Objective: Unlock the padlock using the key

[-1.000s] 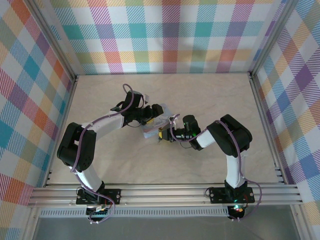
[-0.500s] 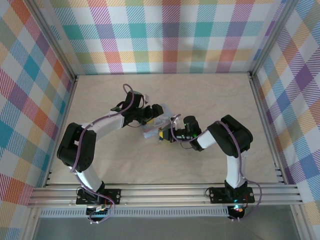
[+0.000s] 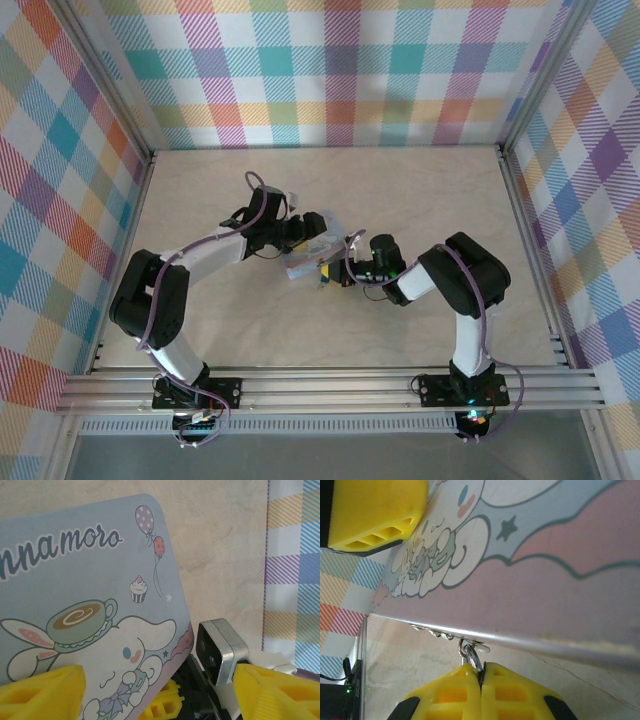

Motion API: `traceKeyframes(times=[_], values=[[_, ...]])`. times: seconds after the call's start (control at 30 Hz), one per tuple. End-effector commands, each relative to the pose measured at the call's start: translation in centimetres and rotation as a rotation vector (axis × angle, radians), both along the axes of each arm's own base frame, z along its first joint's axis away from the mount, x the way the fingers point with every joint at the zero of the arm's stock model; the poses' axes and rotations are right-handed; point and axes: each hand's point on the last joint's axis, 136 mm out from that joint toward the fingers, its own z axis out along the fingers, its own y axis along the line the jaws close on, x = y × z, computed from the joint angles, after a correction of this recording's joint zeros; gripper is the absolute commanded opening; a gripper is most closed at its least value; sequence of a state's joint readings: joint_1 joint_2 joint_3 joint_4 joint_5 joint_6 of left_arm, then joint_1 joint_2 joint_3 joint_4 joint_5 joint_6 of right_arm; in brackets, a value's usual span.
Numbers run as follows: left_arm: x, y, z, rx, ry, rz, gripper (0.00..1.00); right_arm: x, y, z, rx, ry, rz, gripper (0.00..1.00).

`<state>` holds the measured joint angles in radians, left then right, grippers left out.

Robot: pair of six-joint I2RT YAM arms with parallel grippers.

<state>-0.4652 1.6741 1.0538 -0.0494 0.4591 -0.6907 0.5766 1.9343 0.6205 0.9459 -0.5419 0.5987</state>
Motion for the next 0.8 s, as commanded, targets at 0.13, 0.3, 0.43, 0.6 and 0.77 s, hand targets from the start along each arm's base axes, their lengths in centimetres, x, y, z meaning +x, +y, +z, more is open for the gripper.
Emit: traceKeyframes(times=[0.13, 0.3, 0.43, 0.6, 0.77], values=[[-2.2, 0.5, -2.6, 0.061, 0.088, -0.005, 0.78, 1.4, -0.6, 1.2, 0.044, 0.077, -0.124, 0.05], [-2.4, 0.4, -2.9, 0.062, 0.092, -0.008, 0.78, 1.9, -0.7, 1.7, 0.057, 0.091, -0.158, 0.05], [-2.4, 0.4, -2.9, 0.061, 0.089, -0.006, 0.78, 2.5, -1.0, 1.9, 0.061, 0.099, -0.202, 0.04], [-2.5, 0.5, -2.8, 0.059, 0.090, -0.004, 0.78, 3.3, -1.0, 2.4, 0.072, 0.097, -0.234, 0.04], [-2.5, 0.5, -2.9, 0.060, 0.090, -0.004, 0.78, 4.0, -1.1, 2.7, 0.072, 0.090, -0.270, 0.04]])
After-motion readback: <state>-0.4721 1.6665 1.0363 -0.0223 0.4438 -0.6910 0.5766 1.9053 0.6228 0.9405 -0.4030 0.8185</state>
